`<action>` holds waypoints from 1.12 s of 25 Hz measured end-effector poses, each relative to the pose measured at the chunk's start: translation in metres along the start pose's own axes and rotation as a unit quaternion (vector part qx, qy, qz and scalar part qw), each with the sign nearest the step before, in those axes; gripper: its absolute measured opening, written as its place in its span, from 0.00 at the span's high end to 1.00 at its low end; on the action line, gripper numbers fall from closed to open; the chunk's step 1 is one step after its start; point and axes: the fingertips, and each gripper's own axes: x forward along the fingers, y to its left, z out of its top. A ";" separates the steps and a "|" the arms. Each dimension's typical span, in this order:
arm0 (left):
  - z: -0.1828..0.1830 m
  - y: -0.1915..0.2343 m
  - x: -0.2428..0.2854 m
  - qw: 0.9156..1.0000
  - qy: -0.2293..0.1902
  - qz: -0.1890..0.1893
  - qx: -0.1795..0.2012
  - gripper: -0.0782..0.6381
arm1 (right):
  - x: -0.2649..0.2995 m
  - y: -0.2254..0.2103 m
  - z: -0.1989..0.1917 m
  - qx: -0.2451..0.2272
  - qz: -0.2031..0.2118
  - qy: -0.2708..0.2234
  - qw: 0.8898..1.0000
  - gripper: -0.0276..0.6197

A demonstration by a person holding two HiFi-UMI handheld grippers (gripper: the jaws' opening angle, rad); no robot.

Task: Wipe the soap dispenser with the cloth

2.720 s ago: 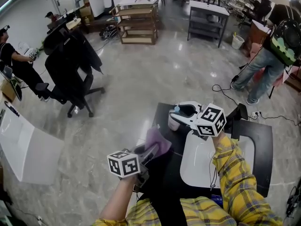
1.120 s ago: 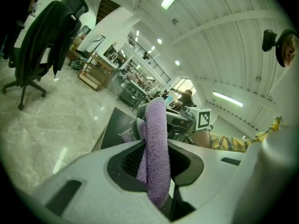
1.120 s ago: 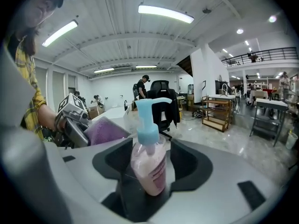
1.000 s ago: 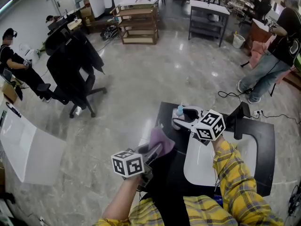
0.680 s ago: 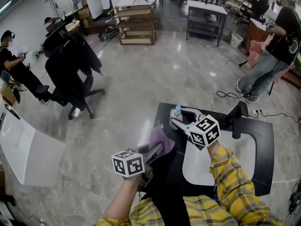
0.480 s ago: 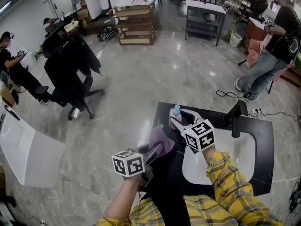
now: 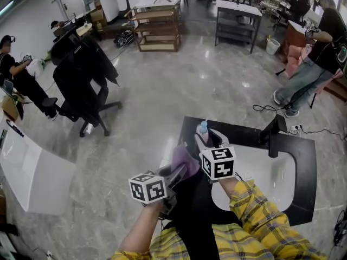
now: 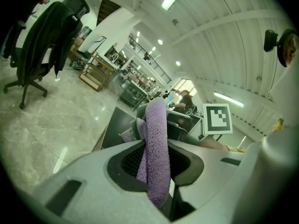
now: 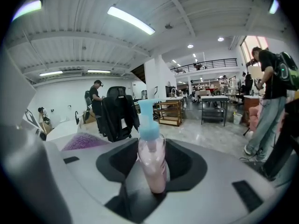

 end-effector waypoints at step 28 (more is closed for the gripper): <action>-0.002 -0.005 0.007 1.000 0.011 -0.020 0.005 0.79 | -0.008 0.018 0.022 -0.178 0.386 0.008 0.905 0.63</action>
